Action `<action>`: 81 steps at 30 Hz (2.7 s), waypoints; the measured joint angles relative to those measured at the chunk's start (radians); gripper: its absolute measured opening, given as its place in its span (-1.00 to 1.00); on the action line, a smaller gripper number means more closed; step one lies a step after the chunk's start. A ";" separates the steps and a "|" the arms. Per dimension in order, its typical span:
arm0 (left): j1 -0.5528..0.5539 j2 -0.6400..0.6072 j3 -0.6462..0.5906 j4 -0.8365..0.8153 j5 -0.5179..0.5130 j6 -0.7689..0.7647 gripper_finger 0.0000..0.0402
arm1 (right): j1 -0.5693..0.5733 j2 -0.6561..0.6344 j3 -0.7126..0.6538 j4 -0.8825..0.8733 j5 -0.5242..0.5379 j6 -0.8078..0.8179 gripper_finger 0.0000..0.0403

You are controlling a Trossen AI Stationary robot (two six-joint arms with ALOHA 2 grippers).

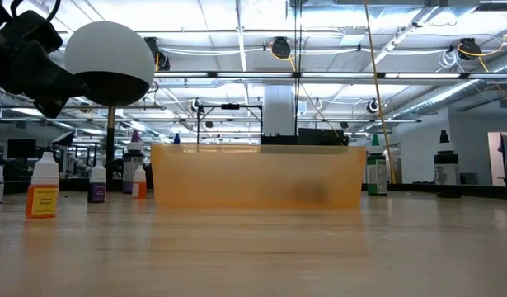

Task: Pick & Place food coloring
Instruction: Put the small orange food coloring bottle into the orange bin

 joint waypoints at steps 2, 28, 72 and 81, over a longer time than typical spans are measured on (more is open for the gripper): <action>0.000 0.000 0.000 0.000 0.000 0.000 -0.79 | -0.008 0.023 0.000 -0.001 -0.001 -0.018 -0.65; 0.000 0.000 0.000 0.000 0.000 0.000 -0.79 | -0.169 0.036 -0.001 -0.003 0.098 -0.616 -0.81; 0.000 0.000 0.000 0.005 0.000 0.000 -0.79 | -0.017 -0.090 0.104 -1.143 -0.340 0.349 -1.00; 0.000 0.000 0.000 0.004 0.000 0.000 -0.79 | -0.012 -0.090 0.097 -1.160 -0.365 0.345 -0.97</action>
